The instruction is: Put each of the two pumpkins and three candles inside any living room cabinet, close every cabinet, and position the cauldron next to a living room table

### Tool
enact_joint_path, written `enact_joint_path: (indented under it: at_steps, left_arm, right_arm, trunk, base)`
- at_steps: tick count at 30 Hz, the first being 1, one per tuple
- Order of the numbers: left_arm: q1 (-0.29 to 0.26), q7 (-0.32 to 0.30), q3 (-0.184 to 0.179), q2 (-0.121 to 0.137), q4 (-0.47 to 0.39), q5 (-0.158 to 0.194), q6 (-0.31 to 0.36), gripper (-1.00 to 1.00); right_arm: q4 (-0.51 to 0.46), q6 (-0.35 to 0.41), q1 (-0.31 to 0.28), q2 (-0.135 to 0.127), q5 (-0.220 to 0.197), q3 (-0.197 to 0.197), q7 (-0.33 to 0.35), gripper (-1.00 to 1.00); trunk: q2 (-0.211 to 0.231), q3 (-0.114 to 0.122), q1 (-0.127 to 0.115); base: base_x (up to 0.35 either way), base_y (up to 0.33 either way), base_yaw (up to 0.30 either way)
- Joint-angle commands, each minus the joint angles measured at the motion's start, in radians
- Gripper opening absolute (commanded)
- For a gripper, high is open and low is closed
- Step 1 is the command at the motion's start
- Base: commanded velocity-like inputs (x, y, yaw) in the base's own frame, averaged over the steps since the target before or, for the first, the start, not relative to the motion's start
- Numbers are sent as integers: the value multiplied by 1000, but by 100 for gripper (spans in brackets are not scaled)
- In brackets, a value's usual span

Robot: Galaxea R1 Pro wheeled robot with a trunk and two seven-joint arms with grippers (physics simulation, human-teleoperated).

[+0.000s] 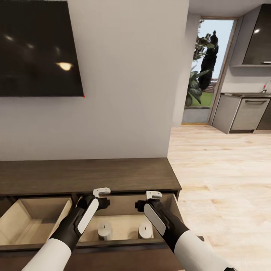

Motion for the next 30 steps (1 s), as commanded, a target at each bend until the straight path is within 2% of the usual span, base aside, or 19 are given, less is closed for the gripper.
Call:
enact_joint_path:
  at_steps: [1,26,30]
  left_arm:
    - [-1,10,-2,0,-1,11,2,100]
    - [-1,10,-2,2,-1,11,2,100]
    - [-1,10,-2,2,-1,11,2,100]
  right_arm:
    - [-1,2,-1,0,-9,4,-9,100]
    - [-36,5,-1,-1,-9,5,-7,100]
    - [-36,5,-1,-1,-9,5,-7,100]
  trunk:
    - [7,2,-4]
    - [182,80,-100]
    - [210,93,-115]
  base:
    - [0,0,0]
    - [-1,0,0]
    - [-166,0,0]
